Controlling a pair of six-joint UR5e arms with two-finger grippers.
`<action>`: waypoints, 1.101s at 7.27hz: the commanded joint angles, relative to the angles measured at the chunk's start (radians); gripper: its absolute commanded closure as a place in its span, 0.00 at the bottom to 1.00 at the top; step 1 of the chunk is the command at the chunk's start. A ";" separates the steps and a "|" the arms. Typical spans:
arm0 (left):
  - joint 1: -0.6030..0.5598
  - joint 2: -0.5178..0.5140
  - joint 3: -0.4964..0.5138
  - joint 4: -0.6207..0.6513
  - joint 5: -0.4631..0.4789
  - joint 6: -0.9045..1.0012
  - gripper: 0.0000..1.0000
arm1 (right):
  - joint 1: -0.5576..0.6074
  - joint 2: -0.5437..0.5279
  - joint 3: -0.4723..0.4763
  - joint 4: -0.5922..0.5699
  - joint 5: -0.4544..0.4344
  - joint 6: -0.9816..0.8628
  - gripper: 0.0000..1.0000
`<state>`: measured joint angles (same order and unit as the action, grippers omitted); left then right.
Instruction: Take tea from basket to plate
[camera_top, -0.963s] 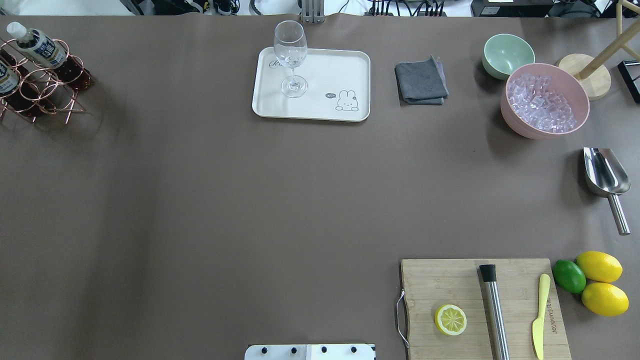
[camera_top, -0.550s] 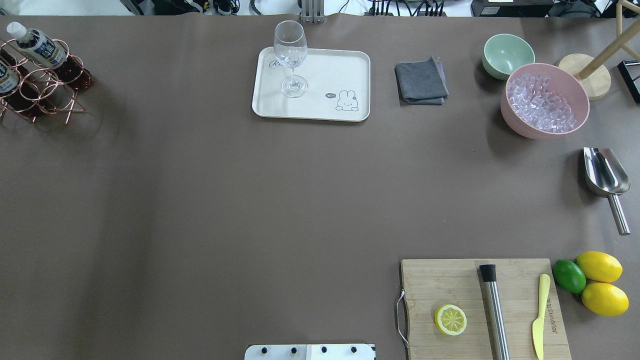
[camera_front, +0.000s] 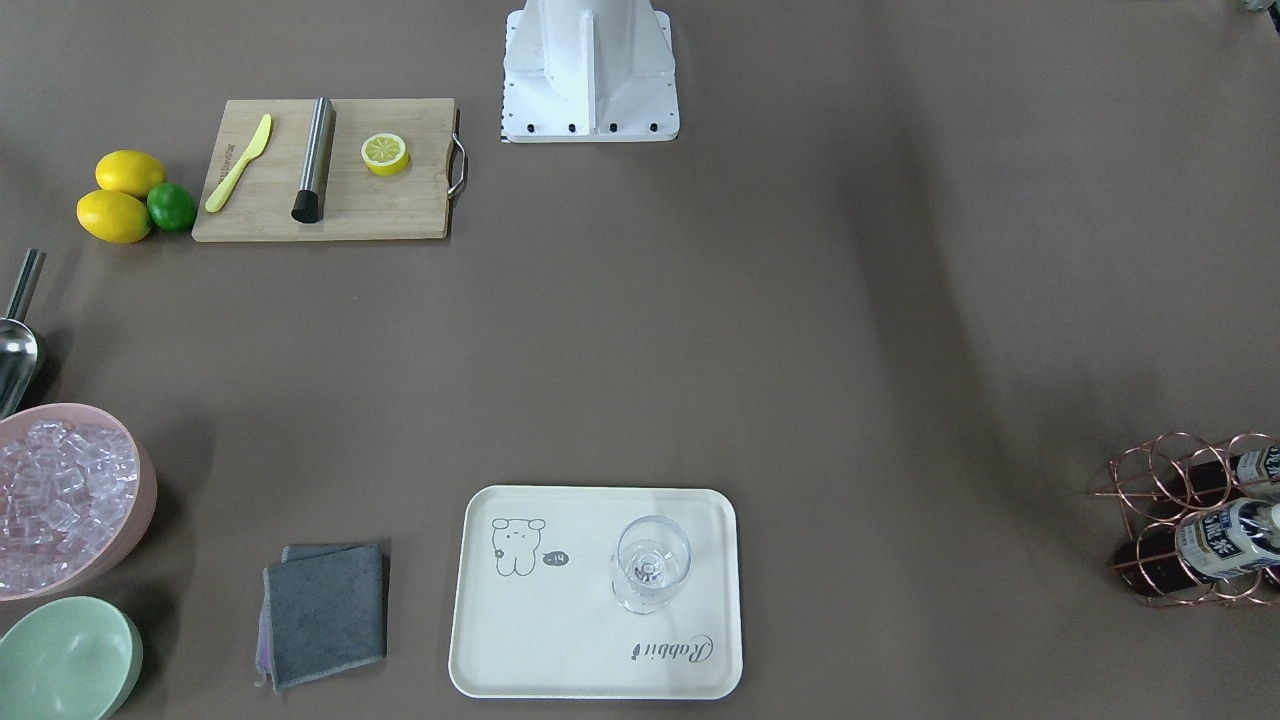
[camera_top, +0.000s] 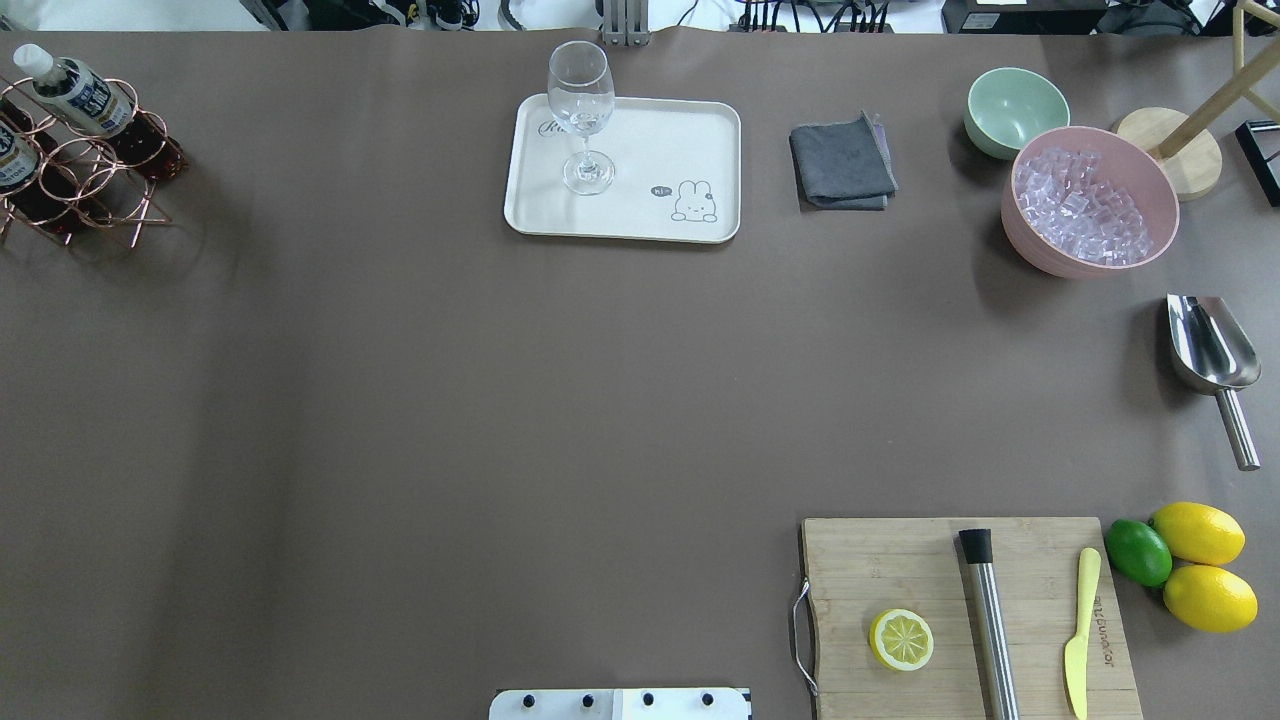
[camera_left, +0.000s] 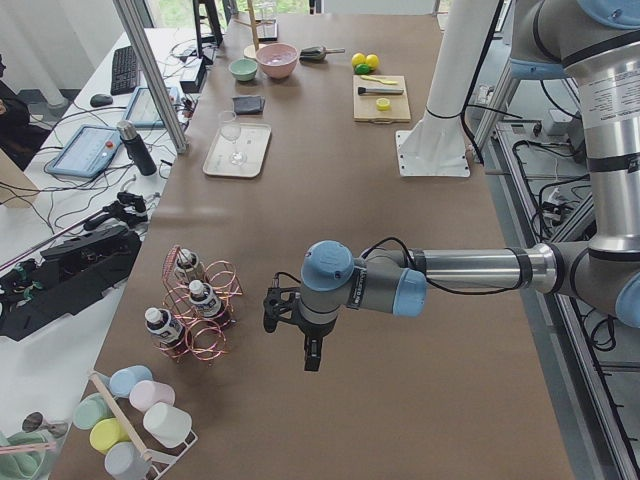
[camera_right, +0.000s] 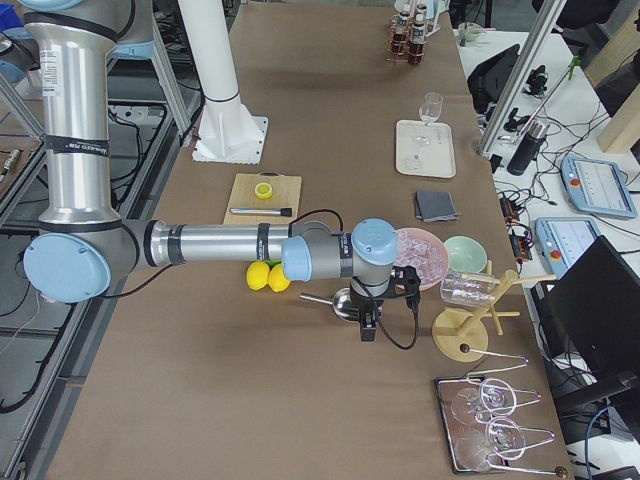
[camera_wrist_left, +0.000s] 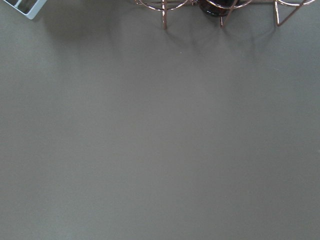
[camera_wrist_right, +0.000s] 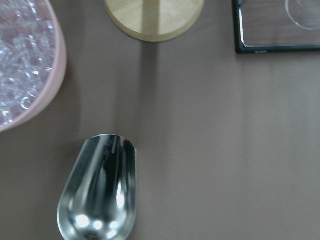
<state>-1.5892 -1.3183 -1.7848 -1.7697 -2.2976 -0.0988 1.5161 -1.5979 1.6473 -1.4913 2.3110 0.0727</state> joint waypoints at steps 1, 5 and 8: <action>-0.025 -0.009 0.025 -0.005 -0.016 0.004 0.03 | -0.031 -0.002 0.003 0.226 0.125 0.007 0.00; -0.043 -0.019 0.001 0.006 -0.022 -0.157 0.03 | -0.256 0.048 0.006 0.579 0.163 0.077 0.00; -0.043 -0.191 -0.001 0.004 -0.026 -0.893 0.03 | -0.406 0.214 -0.003 0.844 0.089 0.348 0.00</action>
<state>-1.6329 -1.4075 -1.7959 -1.7652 -2.3227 -0.5701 1.2048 -1.4851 1.6553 -0.8249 2.4675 0.3165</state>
